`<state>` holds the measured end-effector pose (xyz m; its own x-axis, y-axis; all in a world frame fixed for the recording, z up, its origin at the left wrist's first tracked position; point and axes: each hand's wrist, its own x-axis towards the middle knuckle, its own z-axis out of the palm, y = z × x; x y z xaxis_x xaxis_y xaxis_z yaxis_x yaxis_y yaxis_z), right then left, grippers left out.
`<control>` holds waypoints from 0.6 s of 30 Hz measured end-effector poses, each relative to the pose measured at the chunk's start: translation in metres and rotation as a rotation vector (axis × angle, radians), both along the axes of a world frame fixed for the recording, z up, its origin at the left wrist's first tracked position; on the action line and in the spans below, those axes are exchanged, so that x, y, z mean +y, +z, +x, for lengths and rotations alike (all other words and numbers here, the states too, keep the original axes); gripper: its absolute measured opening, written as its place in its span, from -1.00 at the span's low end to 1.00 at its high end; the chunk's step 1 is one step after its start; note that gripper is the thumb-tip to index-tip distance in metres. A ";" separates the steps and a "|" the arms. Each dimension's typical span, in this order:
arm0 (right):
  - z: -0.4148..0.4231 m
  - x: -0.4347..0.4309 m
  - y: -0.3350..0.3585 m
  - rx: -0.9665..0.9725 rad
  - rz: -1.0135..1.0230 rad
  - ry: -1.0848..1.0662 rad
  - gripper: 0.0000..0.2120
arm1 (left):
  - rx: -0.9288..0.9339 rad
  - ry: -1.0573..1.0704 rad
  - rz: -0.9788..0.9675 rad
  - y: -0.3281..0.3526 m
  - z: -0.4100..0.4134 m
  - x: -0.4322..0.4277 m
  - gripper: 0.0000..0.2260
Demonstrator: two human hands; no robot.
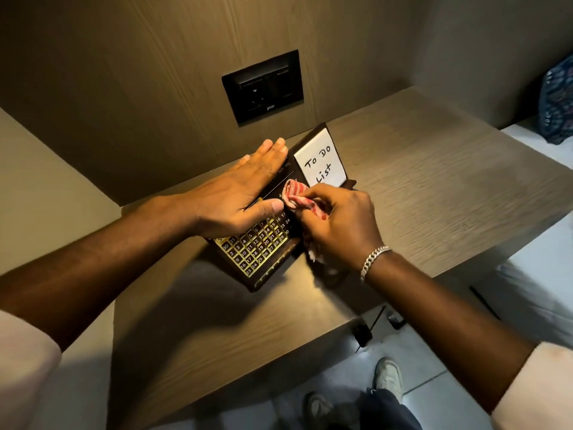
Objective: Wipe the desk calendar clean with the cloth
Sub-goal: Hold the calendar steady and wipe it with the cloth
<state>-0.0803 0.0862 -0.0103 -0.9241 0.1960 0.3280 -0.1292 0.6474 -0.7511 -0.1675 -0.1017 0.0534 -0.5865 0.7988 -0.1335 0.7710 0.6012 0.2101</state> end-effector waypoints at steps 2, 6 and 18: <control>0.007 -0.013 -0.004 -0.003 -0.122 -0.001 -0.86 | -0.004 -0.002 -0.002 0.001 0.002 0.001 -0.25; 0.012 -0.018 -0.006 -0.044 -0.170 0.075 -0.84 | -0.024 0.007 -0.013 0.004 0.005 0.002 -0.23; 0.011 -0.009 -0.008 0.008 0.031 0.112 -0.94 | -0.014 0.010 -0.001 -0.001 0.003 0.001 -0.22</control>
